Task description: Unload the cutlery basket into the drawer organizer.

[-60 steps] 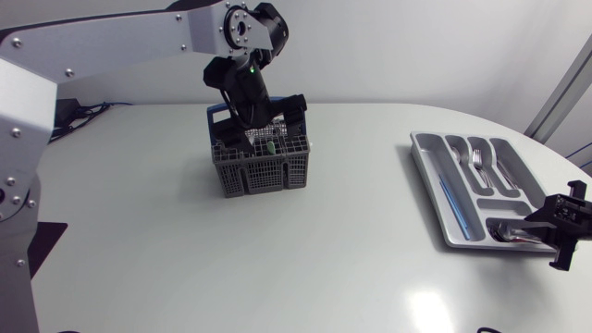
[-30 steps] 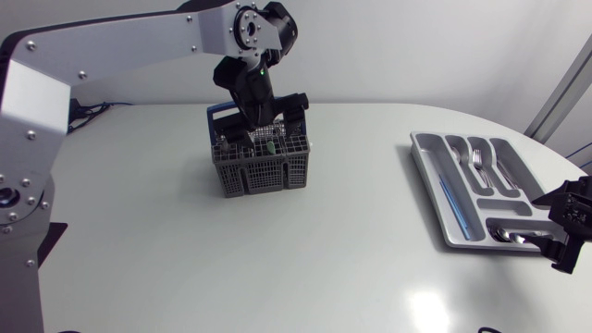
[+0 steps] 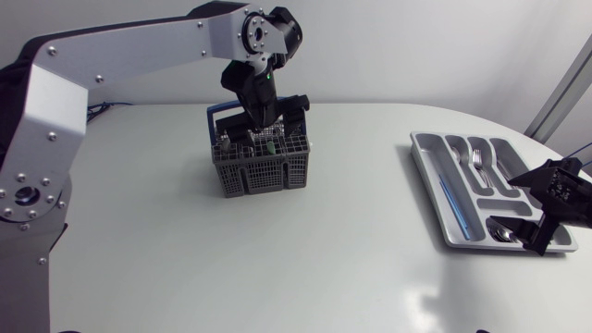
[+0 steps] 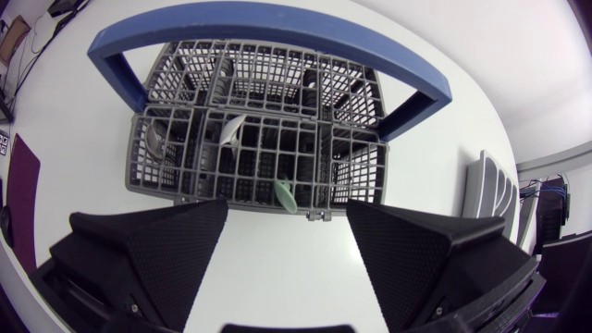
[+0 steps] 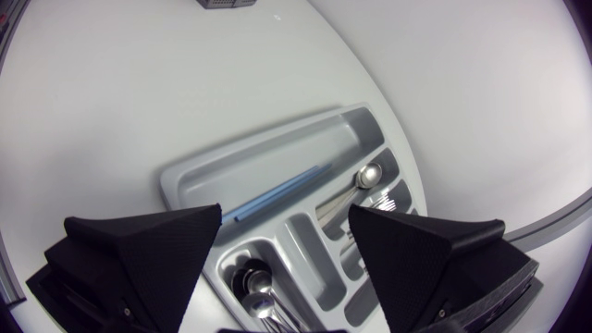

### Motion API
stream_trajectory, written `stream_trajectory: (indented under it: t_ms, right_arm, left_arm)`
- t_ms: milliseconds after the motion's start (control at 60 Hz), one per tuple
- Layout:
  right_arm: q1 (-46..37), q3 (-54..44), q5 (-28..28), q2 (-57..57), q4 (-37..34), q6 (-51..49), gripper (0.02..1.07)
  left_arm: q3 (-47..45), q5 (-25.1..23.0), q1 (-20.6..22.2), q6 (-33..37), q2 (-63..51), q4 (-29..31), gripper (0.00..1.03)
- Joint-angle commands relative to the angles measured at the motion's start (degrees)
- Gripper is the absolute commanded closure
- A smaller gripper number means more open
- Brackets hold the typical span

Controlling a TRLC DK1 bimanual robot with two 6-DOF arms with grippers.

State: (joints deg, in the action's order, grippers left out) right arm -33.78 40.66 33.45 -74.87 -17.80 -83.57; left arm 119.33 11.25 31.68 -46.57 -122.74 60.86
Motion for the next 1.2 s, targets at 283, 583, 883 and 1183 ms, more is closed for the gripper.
stream_trajectory:
  t_ms: [283,583,883,1183]
  right_arm:
    - [20.5,-1.8,-1.8,6.0,-1.2,24.9,0.08]
    - [37.5,2.0,-8.0,4.7,2.2,41.9,0.08]
    - [47.6,10.5,-9.7,-2.6,3.1,55.5,0.09]
    - [53.4,17.5,-9.6,-9.8,2.6,61.0,0.09]
  left_arm:
    - [0.1,0.6,-0.7,-2.2,0.0,1.9,0.14]
    - [-6.6,-1.2,-2.8,-0.5,4.3,-2.2,0.14]
    - [-16.4,-8.0,-5.7,6.0,10.5,-10.1,0.13]
    - [-19.0,-9.8,-8.1,12.4,13.2,-13.9,0.13]
